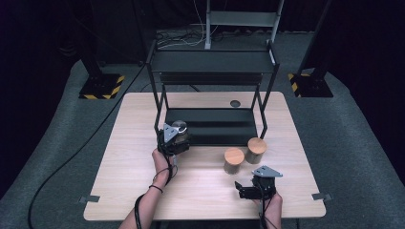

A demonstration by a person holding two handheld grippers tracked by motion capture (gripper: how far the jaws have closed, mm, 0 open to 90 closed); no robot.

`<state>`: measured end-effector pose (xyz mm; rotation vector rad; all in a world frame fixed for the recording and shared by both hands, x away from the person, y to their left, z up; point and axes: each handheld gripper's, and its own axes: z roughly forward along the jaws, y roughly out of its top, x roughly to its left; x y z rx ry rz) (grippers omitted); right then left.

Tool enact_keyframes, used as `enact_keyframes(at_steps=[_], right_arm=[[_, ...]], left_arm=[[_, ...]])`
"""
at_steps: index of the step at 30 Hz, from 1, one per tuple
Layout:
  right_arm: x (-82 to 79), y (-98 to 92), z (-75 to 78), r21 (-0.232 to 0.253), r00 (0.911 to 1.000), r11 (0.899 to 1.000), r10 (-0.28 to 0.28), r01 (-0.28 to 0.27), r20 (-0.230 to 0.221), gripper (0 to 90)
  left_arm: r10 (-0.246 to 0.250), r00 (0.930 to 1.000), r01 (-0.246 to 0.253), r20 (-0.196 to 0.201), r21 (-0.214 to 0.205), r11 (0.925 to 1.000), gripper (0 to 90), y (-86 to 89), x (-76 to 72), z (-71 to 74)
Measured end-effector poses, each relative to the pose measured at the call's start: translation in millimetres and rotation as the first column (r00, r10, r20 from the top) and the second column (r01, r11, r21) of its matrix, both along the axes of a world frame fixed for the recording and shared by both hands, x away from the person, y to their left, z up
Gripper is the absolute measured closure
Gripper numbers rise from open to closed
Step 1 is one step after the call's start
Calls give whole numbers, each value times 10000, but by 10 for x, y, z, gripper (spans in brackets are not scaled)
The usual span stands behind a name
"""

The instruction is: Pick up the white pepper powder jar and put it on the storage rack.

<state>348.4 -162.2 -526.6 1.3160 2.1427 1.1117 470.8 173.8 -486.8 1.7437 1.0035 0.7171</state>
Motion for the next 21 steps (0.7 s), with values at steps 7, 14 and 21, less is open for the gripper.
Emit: enact_keyframes(at_steps=[7,14,21], right_arm=[[0,-2,0,8,10000,10000,4,-4,0,17],[0,-2,0,13,10000,10000,4,-4,2,16],[-2,-2,0,7,10000,10000,4,-4,28,17]], left_arm=[[-4,10000,4,13,63,10000,304,-22,34,1],[14,10000,-14,-32,64,10000,305,-47,50,-25],[-26,10000,27,-52,145,9999,305,-80,81,-23]])
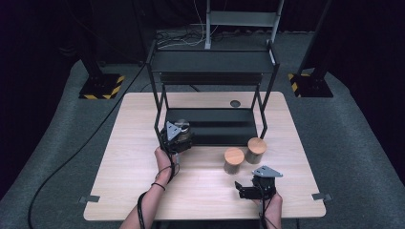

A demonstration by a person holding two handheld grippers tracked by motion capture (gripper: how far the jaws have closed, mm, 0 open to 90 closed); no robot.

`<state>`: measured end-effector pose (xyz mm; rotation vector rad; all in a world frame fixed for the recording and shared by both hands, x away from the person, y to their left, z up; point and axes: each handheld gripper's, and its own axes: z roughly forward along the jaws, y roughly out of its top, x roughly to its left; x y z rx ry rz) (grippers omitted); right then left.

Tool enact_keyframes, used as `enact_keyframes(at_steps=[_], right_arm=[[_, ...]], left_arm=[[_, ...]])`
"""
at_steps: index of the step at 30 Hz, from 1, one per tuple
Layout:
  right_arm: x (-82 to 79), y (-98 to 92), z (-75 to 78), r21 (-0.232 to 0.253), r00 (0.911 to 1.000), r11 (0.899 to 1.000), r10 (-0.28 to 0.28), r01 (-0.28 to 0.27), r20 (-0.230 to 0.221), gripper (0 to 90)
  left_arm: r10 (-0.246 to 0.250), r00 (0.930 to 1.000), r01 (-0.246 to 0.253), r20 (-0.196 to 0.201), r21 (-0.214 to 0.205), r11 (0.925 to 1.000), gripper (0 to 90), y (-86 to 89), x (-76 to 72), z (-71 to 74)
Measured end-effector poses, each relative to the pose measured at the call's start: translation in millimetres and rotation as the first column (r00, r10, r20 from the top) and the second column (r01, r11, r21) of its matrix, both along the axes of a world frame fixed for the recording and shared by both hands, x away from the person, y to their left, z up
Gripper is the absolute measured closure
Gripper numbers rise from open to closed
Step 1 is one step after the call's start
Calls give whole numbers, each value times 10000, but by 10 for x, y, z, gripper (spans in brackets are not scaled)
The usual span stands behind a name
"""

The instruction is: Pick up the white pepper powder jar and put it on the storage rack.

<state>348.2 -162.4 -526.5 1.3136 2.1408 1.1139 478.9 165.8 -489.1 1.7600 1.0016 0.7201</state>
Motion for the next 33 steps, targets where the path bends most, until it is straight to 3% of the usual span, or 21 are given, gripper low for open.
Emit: enact_keyframes(at_steps=[33], right_arm=[[2,1,0,-5,10000,10000,-16,16,-27,17]], left_arm=[[146,9998,-143,-158,180,9997,305,-73,165,-41]])
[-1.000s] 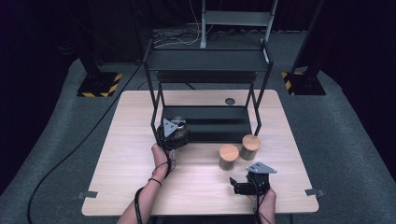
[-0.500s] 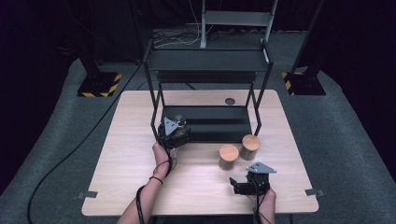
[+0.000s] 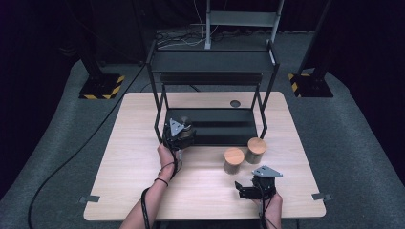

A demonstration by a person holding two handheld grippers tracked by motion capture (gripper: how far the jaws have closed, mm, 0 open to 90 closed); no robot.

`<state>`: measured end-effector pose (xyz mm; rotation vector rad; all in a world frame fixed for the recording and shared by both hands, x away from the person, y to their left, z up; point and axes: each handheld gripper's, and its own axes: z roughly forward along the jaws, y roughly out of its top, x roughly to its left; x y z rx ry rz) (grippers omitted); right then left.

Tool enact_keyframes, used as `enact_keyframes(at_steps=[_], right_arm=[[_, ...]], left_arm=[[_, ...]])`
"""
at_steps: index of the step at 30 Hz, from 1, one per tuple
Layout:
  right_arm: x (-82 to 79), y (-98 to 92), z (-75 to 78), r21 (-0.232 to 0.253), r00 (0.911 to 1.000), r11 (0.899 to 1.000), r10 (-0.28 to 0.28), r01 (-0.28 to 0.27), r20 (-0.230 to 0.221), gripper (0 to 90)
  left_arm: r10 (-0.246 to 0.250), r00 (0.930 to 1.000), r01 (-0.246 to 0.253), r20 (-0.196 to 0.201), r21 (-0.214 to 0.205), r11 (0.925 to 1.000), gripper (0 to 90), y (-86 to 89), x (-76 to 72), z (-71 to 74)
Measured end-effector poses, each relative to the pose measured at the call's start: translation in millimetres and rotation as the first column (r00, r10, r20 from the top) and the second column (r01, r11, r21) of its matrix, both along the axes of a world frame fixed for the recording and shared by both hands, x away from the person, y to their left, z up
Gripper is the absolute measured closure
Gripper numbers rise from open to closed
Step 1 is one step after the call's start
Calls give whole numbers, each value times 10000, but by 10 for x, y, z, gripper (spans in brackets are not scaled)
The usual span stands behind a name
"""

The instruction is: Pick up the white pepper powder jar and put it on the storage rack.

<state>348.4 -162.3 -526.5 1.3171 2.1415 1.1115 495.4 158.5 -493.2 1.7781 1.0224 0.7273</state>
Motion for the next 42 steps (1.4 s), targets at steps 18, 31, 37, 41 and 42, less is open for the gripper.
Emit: enact_keyframes(at_steps=[18,31,37,41,42], right_arm=[[-1,-6,1,43,10000,10000,-6,6,27,18],[-1,-11,1,90,10000,10000,-7,7,40,18],[-2,-11,1,90,10000,10000,-7,6,45,18],[-3,-11,2,96,10000,10000,-17,16,41,19],[-4,-11,2,99,10000,10000,-13,13,44,19]], left_arm=[[47,9999,-47,-155,52,10000,305,-24,114,-49],[134,9997,-128,-211,283,9995,304,-30,189,-100],[175,9995,-170,-259,220,9996,305,-29,225,-110],[249,9989,-244,-409,134,9996,305,-16,258,-144],[275,9987,-269,-426,141,9995,304,-15,263,-149]])
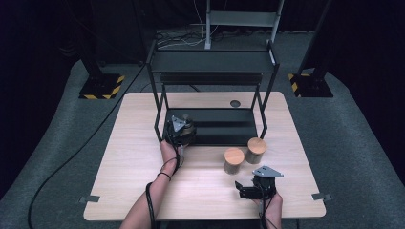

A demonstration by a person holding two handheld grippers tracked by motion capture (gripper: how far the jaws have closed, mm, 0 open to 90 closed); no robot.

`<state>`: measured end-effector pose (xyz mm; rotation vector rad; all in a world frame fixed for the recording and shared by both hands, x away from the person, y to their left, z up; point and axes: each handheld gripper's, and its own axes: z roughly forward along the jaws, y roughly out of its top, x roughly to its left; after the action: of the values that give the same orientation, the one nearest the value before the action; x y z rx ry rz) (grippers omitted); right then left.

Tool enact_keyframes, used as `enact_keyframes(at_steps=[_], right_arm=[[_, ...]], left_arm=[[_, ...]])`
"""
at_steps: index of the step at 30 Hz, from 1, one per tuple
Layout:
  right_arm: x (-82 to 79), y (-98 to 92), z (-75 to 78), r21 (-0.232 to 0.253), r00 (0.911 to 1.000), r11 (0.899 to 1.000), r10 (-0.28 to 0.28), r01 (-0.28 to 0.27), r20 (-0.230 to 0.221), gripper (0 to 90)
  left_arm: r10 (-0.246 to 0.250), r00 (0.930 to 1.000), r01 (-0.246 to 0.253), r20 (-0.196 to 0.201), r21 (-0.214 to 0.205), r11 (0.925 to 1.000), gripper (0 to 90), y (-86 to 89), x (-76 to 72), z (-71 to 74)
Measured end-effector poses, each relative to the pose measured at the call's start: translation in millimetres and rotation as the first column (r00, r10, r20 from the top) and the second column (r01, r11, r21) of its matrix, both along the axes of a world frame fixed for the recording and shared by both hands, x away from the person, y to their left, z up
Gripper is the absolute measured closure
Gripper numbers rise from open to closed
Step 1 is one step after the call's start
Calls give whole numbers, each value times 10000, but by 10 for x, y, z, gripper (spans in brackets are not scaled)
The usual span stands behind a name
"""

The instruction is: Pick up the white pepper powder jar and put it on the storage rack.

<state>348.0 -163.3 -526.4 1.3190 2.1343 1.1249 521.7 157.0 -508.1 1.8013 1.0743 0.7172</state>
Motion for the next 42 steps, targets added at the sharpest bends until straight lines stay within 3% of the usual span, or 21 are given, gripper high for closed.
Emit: enact_keyframes(at_steps=[6,10,22,42], right_arm=[[-5,-1,1,-1,10000,10000,-9,9,64,18],[-5,-1,1,1,10000,10000,-17,17,64,18],[-6,2,1,-22,10000,10000,-10,11,68,19],[-5,6,1,-50,10000,10000,31,-31,35,19]], left_arm=[[-36,9999,33,-99,-357,9994,305,32,40,-34],[-80,10000,79,-54,-186,9998,305,13,52,-51],[-102,9992,111,395,-222,9997,304,2,32,-108],[-33,9995,40,326,-205,9998,302,-6,43,-100]])
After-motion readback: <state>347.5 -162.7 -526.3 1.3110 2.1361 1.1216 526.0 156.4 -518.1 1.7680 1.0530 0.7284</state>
